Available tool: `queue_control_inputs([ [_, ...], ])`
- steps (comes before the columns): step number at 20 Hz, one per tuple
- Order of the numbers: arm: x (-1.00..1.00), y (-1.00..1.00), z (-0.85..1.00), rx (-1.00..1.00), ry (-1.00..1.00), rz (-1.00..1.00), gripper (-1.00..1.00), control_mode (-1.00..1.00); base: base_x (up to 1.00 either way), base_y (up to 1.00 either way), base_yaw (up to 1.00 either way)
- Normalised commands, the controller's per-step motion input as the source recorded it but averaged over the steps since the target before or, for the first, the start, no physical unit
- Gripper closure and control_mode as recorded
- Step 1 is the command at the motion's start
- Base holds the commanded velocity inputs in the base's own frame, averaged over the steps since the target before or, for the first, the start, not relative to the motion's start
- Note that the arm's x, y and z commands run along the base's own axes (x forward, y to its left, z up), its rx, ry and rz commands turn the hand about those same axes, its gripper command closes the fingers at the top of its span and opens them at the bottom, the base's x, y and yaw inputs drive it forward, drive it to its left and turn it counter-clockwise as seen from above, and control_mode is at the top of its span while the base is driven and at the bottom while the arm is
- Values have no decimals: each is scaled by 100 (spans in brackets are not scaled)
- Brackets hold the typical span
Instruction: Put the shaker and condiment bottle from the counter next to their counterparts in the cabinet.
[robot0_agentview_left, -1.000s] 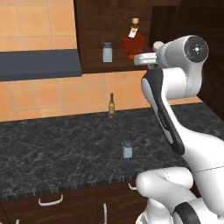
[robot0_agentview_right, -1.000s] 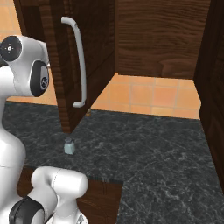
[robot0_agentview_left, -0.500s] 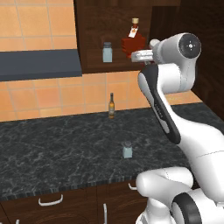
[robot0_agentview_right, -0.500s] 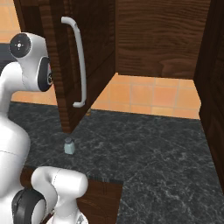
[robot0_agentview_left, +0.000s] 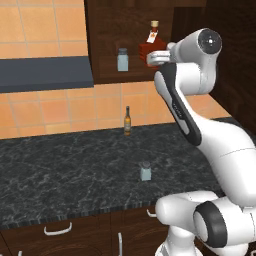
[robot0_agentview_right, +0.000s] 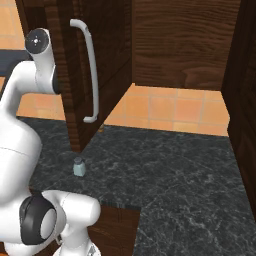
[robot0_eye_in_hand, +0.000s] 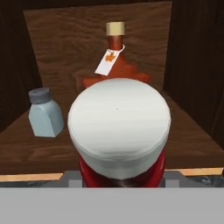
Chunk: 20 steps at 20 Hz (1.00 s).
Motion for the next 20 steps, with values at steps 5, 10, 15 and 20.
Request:
queue_control_inputs([
  [5, 20, 0, 4, 6, 1, 0, 100, -100, 0, 0, 0],
  [10, 16, 0, 0, 1, 0, 0, 100, -100, 0, 0, 0],
  [15, 23, 0, 0, 0, 0, 0, 100, -100, 0, 0, 0],
  [20, 28, 0, 0, 0, 0, 0, 100, -100, 0, 0, 0],
])
